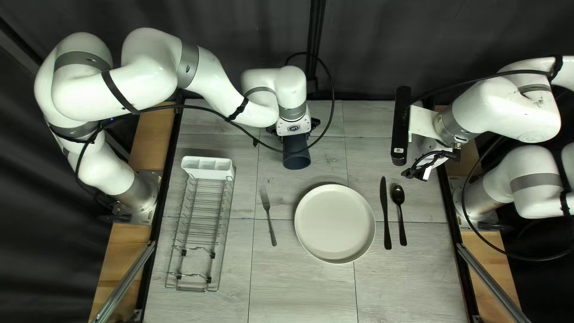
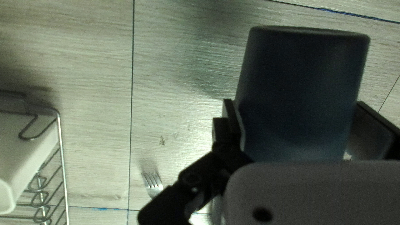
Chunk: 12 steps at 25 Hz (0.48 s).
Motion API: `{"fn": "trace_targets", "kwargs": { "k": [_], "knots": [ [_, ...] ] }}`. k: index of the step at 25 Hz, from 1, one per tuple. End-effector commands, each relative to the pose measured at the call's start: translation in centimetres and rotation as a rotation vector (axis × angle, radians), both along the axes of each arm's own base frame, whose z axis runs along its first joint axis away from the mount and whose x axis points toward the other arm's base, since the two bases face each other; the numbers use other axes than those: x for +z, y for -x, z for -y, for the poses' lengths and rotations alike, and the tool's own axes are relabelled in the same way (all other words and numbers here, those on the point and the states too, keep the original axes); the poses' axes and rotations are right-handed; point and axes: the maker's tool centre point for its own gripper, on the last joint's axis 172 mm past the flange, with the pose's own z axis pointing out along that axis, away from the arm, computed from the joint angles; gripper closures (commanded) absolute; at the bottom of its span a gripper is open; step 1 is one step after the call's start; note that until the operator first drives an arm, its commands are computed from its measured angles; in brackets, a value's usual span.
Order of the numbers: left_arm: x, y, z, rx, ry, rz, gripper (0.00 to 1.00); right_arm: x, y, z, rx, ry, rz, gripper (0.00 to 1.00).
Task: Pick up and place plate onto table. Place down one fork to the left of the plate. Place spoon and knife to the right of the plate. Place cup above the knife and spoon
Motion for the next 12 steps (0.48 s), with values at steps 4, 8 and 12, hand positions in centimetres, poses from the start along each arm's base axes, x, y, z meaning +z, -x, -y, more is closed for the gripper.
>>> {"fn": "trace_targets", "kwargs": {
  "k": [4, 8, 12],
  "knots": [
    [-2.4, -1.0, -1.7, 0.019, 0.001, 0.003, 1.0, 0.0, 0.0, 0.0, 0.0, 0.0, 0.0, 0.0],
    [-3.2, -2.3, -1.9, 0.017, -0.003, 0.001, 1.0, 0.0, 0.0, 0.0, 0.0, 0.0, 0.0, 0.0],
    [-4.1, -2.6, -1.9, 0.011, -0.002, -0.005, 1.0, 0.0, 0.0, 0.0, 0.0, 0.0, 0.0, 0.0]
  ]
}}
